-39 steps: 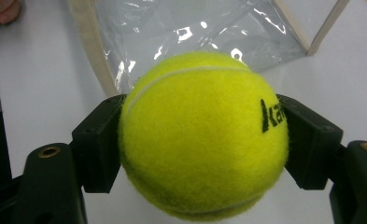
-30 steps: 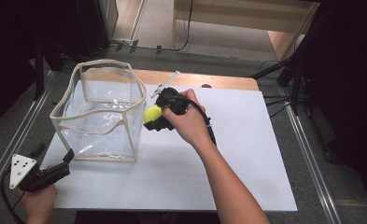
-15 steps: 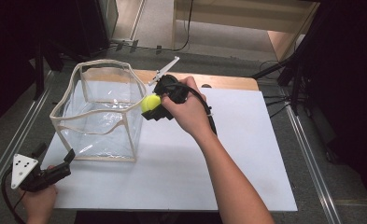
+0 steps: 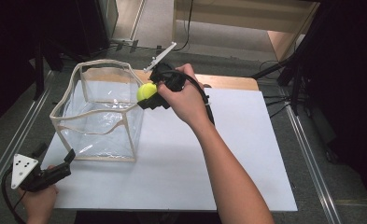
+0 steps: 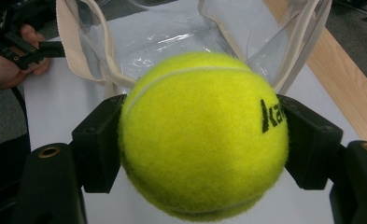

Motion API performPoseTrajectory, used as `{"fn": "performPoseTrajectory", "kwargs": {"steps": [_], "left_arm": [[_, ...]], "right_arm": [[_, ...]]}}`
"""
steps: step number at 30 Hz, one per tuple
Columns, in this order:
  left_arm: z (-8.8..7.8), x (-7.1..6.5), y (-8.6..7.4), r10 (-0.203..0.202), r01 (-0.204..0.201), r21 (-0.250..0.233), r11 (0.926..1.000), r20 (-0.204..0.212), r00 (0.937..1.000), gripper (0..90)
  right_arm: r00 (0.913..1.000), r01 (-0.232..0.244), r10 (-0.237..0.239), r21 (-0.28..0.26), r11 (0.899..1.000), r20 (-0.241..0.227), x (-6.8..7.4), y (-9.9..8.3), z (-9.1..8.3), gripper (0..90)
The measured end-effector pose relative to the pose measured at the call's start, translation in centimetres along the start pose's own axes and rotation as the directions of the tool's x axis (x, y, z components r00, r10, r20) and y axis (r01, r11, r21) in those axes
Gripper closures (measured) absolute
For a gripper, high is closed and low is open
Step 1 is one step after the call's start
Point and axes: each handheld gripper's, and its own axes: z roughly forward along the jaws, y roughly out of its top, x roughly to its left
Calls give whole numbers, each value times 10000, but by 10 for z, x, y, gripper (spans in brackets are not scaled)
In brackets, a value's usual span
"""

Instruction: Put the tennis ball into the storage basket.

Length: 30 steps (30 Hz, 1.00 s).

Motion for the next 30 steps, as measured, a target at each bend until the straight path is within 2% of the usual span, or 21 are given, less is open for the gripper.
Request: {"fn": "performPoseTrajectory", "kwargs": {"steps": [2, 13, 30], "left_arm": [[0, 0, 0, 0, 0, 19, 10000, 0, 10000, 69], [0, 0, 0, -7, 7, -11, 10000, 25, 10000, 69], [0, 0, 0, -46, 46, -13, 10000, 70, 10000, 69]], "right_arm": [[9998, 185, -185, -22, 9998, -14, -2, 3, 0, 237], [9998, 219, -219, -108, 9997, -39, -3, 18, 6, 237], [9994, 337, -337, -55, 9994, -93, -6, 38, 33, 237]]}}
